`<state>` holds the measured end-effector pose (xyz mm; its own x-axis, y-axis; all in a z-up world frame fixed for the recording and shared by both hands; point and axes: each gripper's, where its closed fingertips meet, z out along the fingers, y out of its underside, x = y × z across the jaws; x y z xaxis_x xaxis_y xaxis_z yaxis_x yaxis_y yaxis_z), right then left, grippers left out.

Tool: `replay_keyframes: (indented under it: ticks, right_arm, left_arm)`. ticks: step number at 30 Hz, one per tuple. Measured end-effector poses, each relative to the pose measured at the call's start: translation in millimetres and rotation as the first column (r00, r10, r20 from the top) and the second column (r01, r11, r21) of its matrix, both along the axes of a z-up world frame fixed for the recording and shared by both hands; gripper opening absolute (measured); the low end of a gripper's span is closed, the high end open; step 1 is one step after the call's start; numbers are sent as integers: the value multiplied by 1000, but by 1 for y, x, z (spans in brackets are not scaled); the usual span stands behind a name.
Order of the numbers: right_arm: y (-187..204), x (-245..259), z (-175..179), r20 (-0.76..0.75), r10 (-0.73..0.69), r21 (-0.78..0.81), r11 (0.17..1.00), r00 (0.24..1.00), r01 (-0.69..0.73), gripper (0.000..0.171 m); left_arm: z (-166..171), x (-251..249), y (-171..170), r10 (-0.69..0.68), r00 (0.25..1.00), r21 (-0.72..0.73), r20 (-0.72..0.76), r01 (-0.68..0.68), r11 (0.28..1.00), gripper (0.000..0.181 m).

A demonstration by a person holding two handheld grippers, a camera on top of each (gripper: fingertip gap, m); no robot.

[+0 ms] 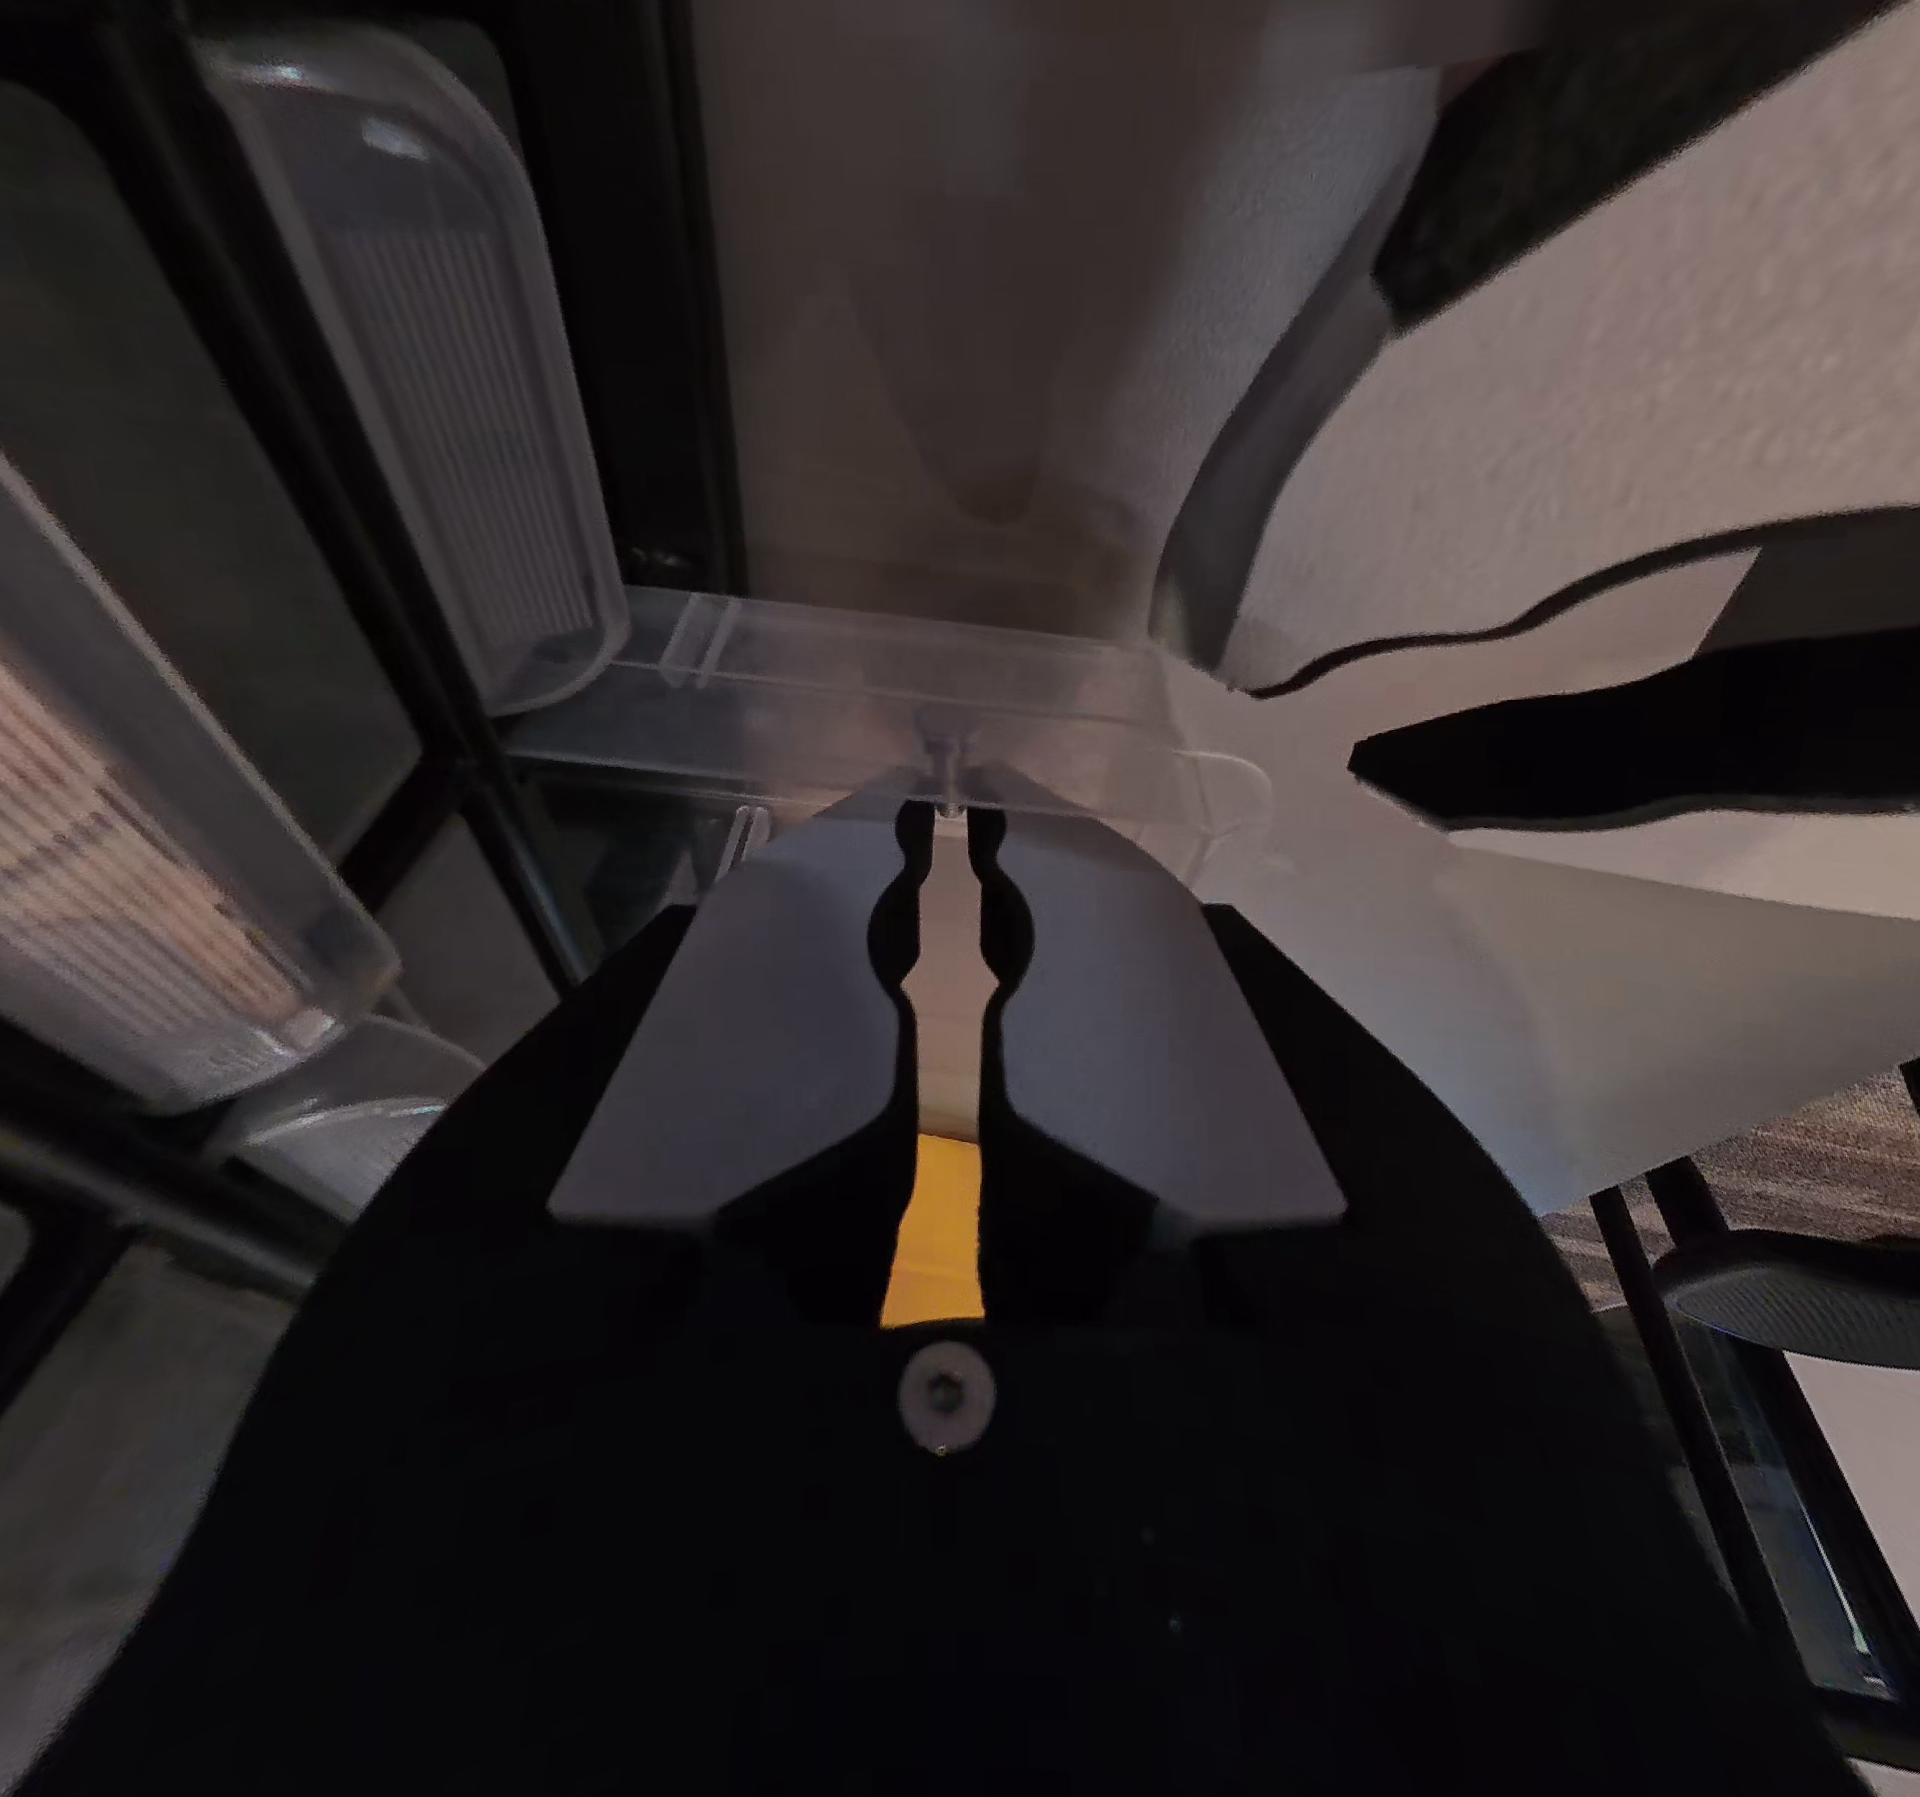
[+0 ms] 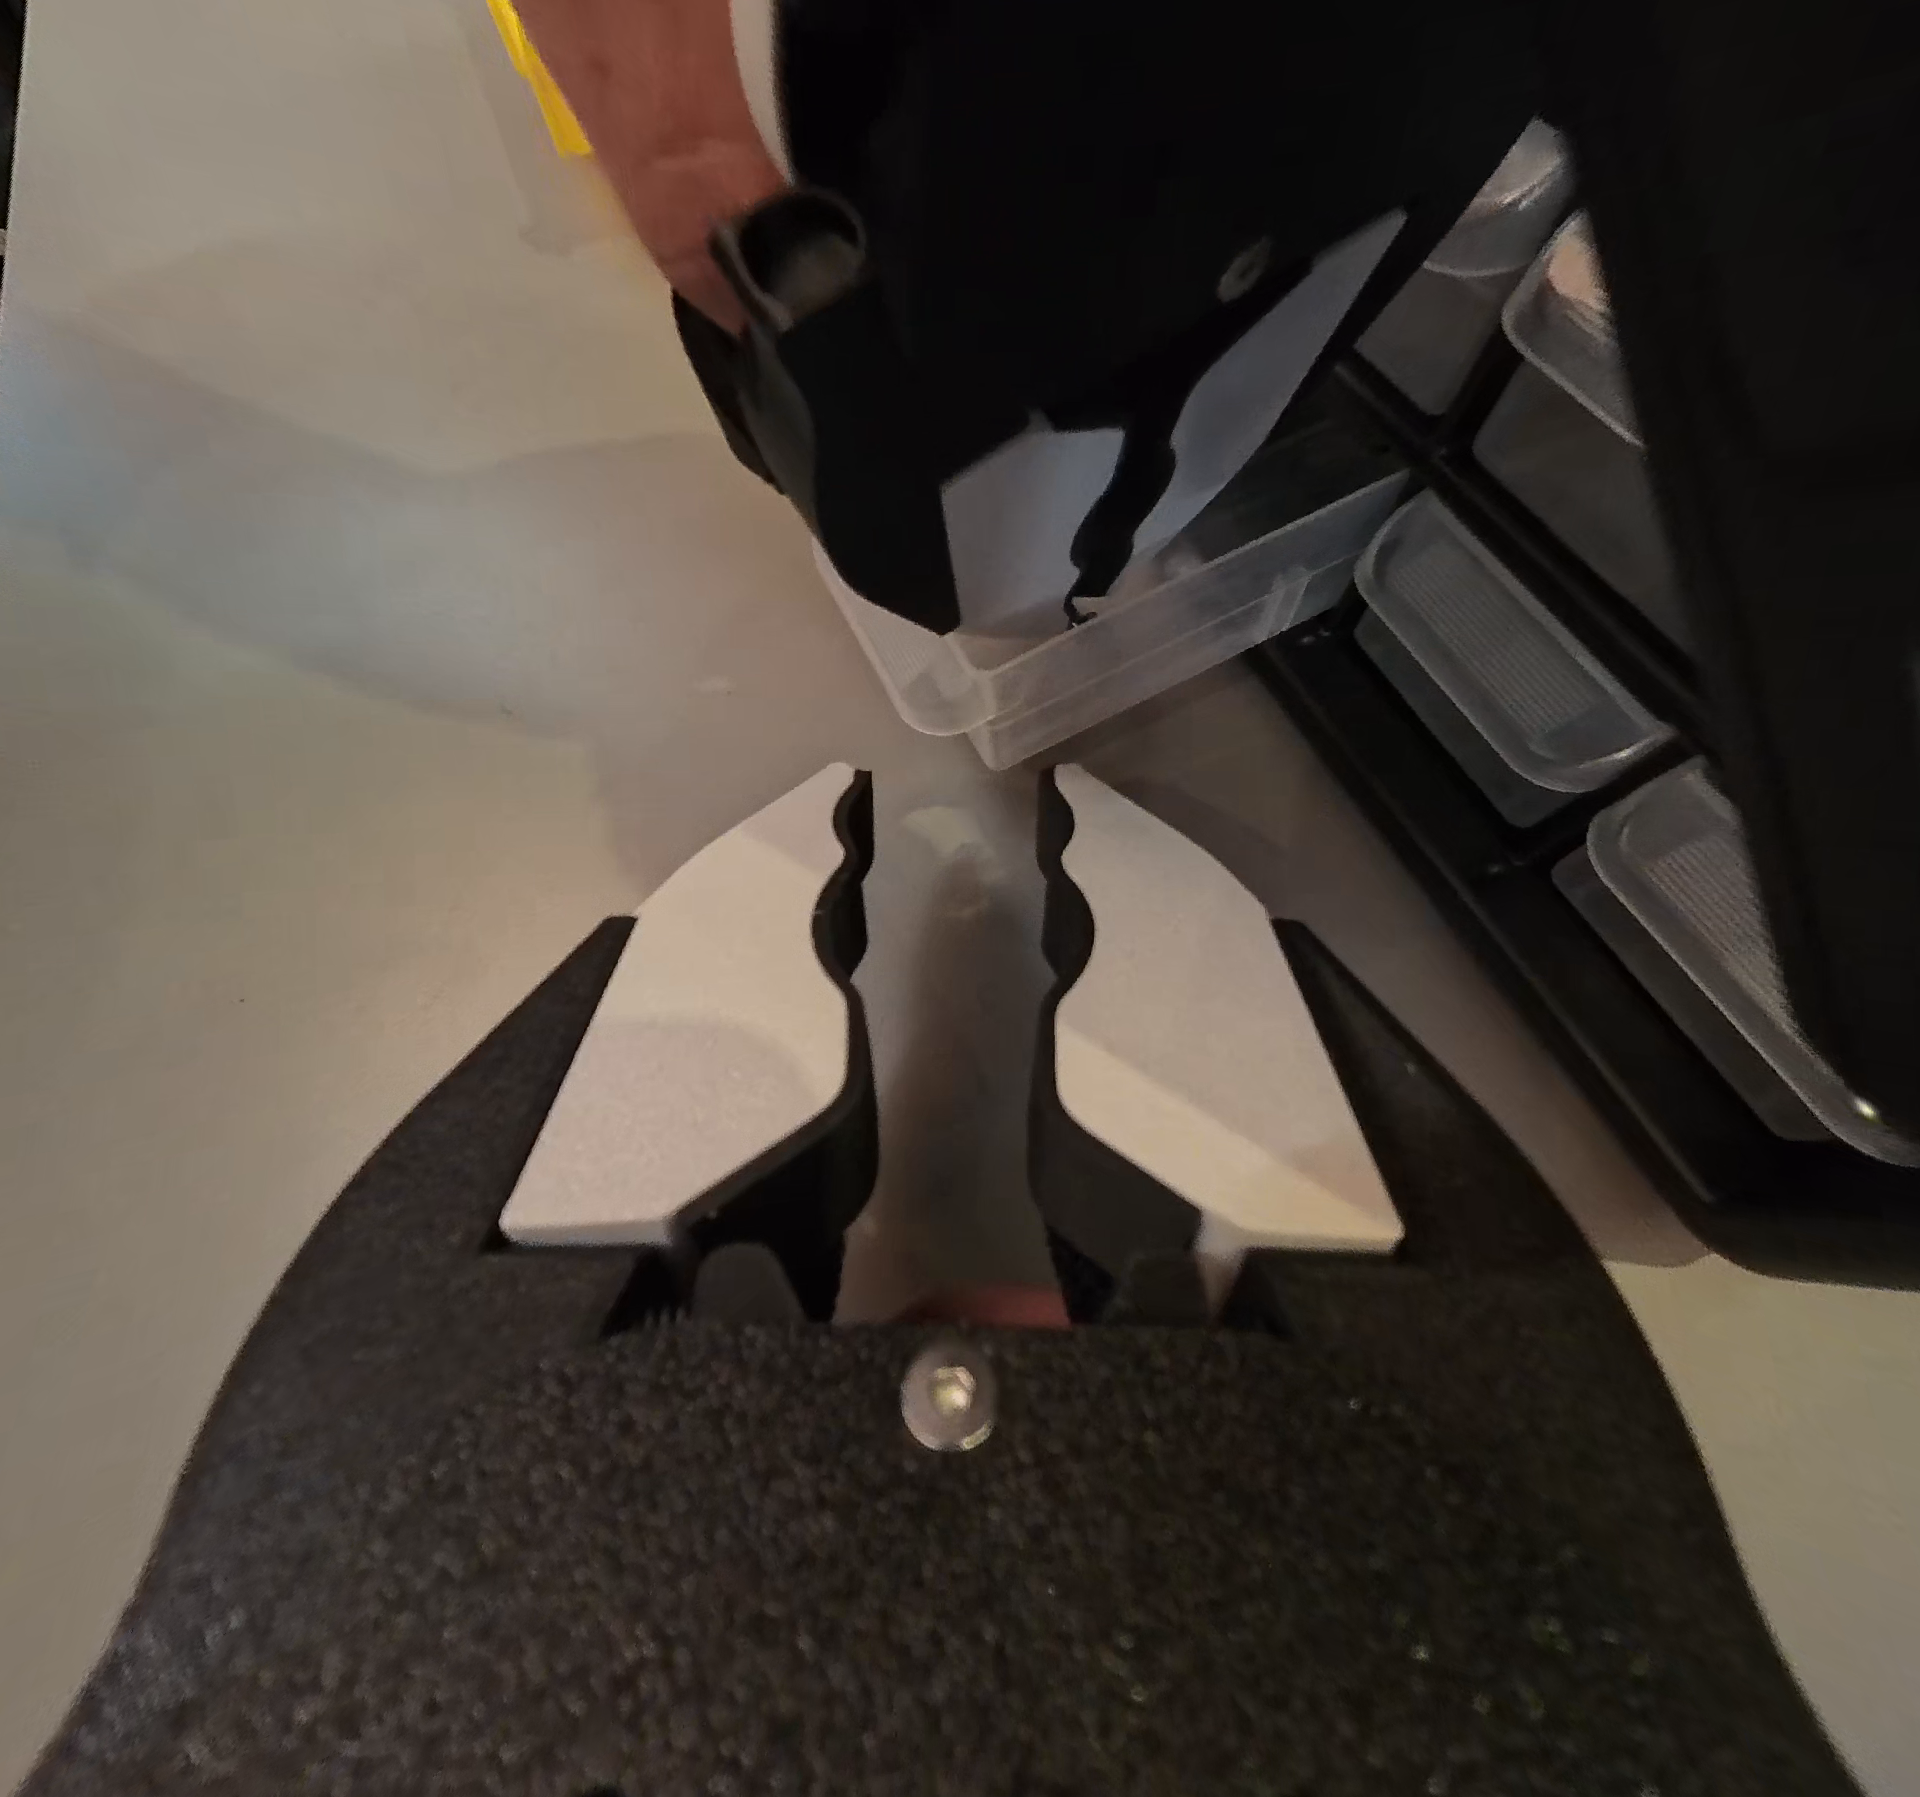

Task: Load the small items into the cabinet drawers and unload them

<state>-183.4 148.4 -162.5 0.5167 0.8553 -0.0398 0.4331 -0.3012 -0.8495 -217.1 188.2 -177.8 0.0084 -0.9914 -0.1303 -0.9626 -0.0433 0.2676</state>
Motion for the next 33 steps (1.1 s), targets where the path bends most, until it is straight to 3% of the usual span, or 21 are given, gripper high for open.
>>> replay_keyframes:
  ticks: [3, 8, 12, 15, 18, 21, 24, 27, 33]
  right_arm:
    - [0, 0, 0, -4, -1, 2, 1000, 1000, 1, 29]
    - [0, 0, -1, 4, 0, -1, 1000, 1000, 0, 30]
    - [0, -1, -2, 15, 1, 0, 1000, 1000, -1, 29]
    - [0, -1, -2, 17, 0, -3, 1000, 1000, 0, 29]
    - [1, -1, -3, 21, -3, -1, 1000, 1000, 3, 29]
    - [1, -1, -4, 28, -4, 2, 1000, 1000, 3, 29]
    - [1, -1, -4, 32, -5, 9, 1000, 999, 4, 29]
    - [1, -1, -4, 39, -4, 8, 1000, 999, 4, 29]
    - [1, -2, -7, 55, -3, 6, 1000, 998, 3, 29]
  left_arm:
    - [4, 0, -1, 10, 1000, 5, 26, -10, 1000, 7]
    - [28, -9, -1, -3, 993, 120, 120, -12, 993, 33]
    - [62, -14, -20, 59, 920, 176, 387, -137, 975, 37]
    - [83, -18, -36, 138, 732, 155, 668, -318, 935, 41]
    - [80, -36, -55, 256, 446, 10, 858, -512, 859, 47]
    - [66, -53, -74, 307, 131, -162, 943, -624, 765, 46]
    - [50, -72, -86, 272, -29, -216, 962, -691, 690, 47]
    - [44, -88, -89, 208, -39, -170, 977, -728, 664, 47]
    - [48, -88, -85, 137, 42, -67, 990, -707, 704, 48]
